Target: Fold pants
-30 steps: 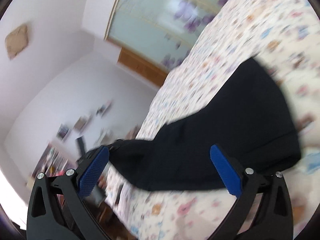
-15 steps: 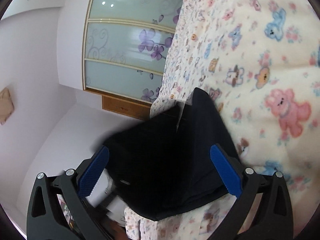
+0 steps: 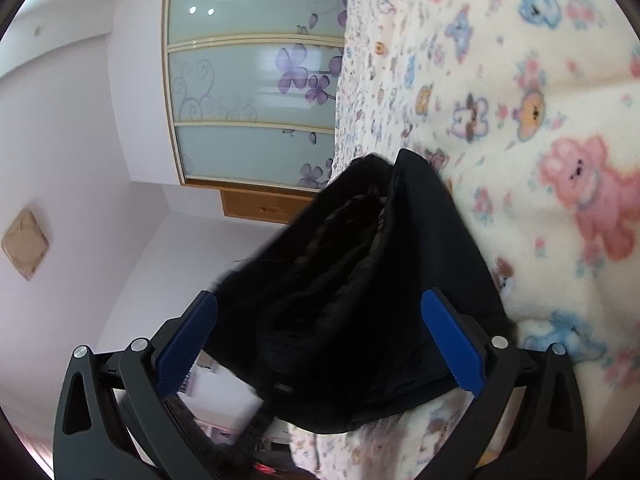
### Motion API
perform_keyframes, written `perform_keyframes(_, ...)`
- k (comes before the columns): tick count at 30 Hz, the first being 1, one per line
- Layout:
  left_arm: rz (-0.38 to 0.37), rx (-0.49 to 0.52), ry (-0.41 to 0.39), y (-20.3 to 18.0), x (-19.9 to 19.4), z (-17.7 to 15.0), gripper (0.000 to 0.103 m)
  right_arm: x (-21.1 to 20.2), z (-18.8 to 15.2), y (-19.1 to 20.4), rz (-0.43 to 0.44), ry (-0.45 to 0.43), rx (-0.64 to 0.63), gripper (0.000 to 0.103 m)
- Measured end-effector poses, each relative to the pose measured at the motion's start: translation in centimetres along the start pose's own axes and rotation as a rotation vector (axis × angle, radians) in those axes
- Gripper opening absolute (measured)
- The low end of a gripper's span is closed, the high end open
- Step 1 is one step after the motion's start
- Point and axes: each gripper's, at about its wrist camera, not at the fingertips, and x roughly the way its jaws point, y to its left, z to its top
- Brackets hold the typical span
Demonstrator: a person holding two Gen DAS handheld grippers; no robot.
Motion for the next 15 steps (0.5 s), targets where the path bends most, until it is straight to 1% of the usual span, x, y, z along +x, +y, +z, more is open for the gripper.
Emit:
perform_keyframes(2, 0.014, 0.039, 0.058, -1.1, 1.6, -1.4, 0.024, -0.1, -0.1, -0.2, -0.003, 0.003, 0.005, 0.102)
perform_keyframes(3, 0.019, 0.054, 0.076, -1.5, 2.1, -2.3, 0.029, 0.0, -0.1, -0.2, -0.020, 0.008, -0.004, 0.102)
perform_keyframes(4, 0.023, 0.069, 0.079, -1.8, 2.4, -3.2, 0.031, 0.3, -0.1, -0.2, -0.036, 0.014, -0.011, 0.102)
perform_keyframes(5, 0.023, 0.070, 0.070, -1.7, 2.2, -3.8, 0.042, 0.4, -0.2, -0.1, -0.049, 0.016, -0.018, 0.102)
perform_keyframes(6, 0.013, 0.056, 0.058, -1.5, 1.7, -4.2, 0.057, 0.6, -0.2, 0.0, -0.062, 0.017, -0.029, 0.102)
perform_keyframes(7, -0.012, 0.020, 0.032, -0.9, 0.8, -4.7, 0.063, 0.8, -0.2, 0.0, -0.069, 0.017, -0.035, 0.102)
perform_keyframes(8, -0.017, 0.000, 0.019, -0.5, 0.2, -5.0, 0.073, 0.8, -0.2, 0.1, -0.076, 0.018, -0.041, 0.102)
perform_keyframes(9, -0.021, -0.020, 0.003, 0.1, -0.6, -5.3, 0.081, 1.0, -0.2, 0.2, -0.090, 0.022, -0.052, 0.102)
perform_keyframes(10, -0.024, -0.037, -0.022, 1.0, -1.6, -5.8, 0.084, 1.3, -0.2, 0.4, -0.112, 0.029, -0.069, 0.102)
perform_keyframes(11, -0.008, -0.044, -0.052, 1.6, -2.5, -6.1, 0.090, 1.6, -0.3, 0.6, -0.137, 0.037, -0.090, 0.102)
perform_keyframes(12, 0.028, -0.047, -0.088, 2.2, -3.4, -6.5, 0.095, 1.7, -0.5, 1.0, -0.167, 0.046, -0.119, 0.102)
perform_keyframes(13, 0.082, -0.046, -0.131, 3.0, -4.5, -6.9, 0.098, 1.8, -0.7, 1.4, -0.193, 0.055, -0.147, 0.102)
perform_keyframes(14, 0.130, -0.050, -0.175, 3.8, -5.5, -7.3, 0.101, 2.1, -1.0, 1.9, -0.235, 0.063, -0.190, 0.102)
perform_keyframes(15, 0.156, -0.055, -0.204, 4.4, -6.2, -7.6, 0.101, 2.2, -1.3, 2.3, -0.276, 0.069, -0.229, 0.099)
